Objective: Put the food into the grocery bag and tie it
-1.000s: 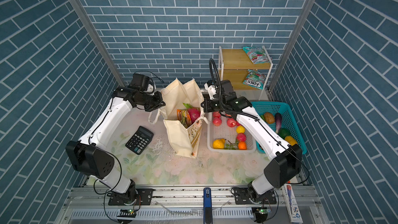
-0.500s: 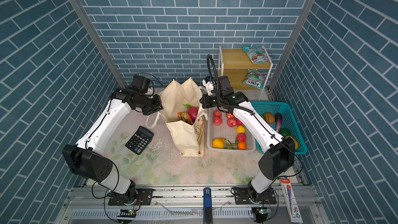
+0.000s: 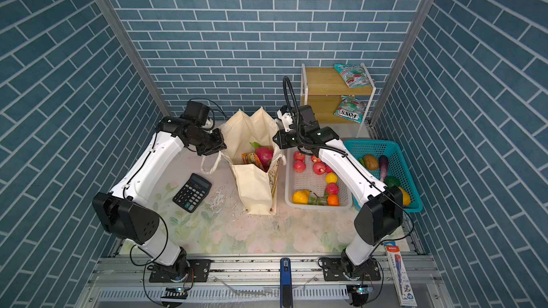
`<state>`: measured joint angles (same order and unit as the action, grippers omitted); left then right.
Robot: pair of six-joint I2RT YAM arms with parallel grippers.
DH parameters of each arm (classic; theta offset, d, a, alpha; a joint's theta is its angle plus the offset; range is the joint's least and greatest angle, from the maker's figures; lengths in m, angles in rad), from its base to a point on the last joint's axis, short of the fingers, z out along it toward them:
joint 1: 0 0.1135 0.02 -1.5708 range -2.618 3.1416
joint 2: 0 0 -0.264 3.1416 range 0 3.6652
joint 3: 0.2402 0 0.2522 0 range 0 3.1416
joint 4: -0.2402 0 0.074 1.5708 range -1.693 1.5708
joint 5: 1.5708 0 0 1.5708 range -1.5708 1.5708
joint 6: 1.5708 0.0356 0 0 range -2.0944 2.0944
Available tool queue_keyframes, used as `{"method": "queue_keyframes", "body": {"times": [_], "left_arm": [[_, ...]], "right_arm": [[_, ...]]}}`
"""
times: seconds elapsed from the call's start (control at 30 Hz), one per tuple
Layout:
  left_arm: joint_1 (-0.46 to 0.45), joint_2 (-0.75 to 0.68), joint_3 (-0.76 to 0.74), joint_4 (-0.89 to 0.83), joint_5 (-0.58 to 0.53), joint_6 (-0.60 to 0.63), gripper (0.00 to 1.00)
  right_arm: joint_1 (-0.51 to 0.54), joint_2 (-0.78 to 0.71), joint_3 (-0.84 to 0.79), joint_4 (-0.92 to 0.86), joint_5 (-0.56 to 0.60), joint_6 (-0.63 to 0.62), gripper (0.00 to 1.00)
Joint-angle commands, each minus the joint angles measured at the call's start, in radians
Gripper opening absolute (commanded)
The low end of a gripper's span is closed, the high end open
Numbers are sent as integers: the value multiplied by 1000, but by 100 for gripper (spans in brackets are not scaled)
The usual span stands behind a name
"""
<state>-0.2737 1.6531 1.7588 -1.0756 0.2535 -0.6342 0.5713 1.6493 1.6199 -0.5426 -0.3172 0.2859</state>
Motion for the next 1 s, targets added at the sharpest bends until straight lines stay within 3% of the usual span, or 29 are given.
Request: {"method": "queue_keyframes", "body": {"times": [0.0,0.13,0.23,0.5,0.7,0.8,0.97], "left_arm": [[-4,-3,41,-22,8,24,28],[-4,-16,47,-14,9,24,34],[-3,-23,58,-16,3,24,41],[18,-41,152,-92,-52,30,65],[120,-92,209,-147,-81,11,70],[210,-167,114,-101,-55,-40,70],[371,-327,-233,103,121,-205,70]], "right_arm": [[2,-37,-19,18,30,-34,22],[1,-42,-25,6,32,-30,8],[2,-48,-32,7,35,-28,7],[2,-64,-33,5,54,-59,29],[-1,-84,-28,-32,77,-100,33],[-6,-85,-23,-46,81,-127,35],[-17,-83,2,-58,84,-141,40]]}}
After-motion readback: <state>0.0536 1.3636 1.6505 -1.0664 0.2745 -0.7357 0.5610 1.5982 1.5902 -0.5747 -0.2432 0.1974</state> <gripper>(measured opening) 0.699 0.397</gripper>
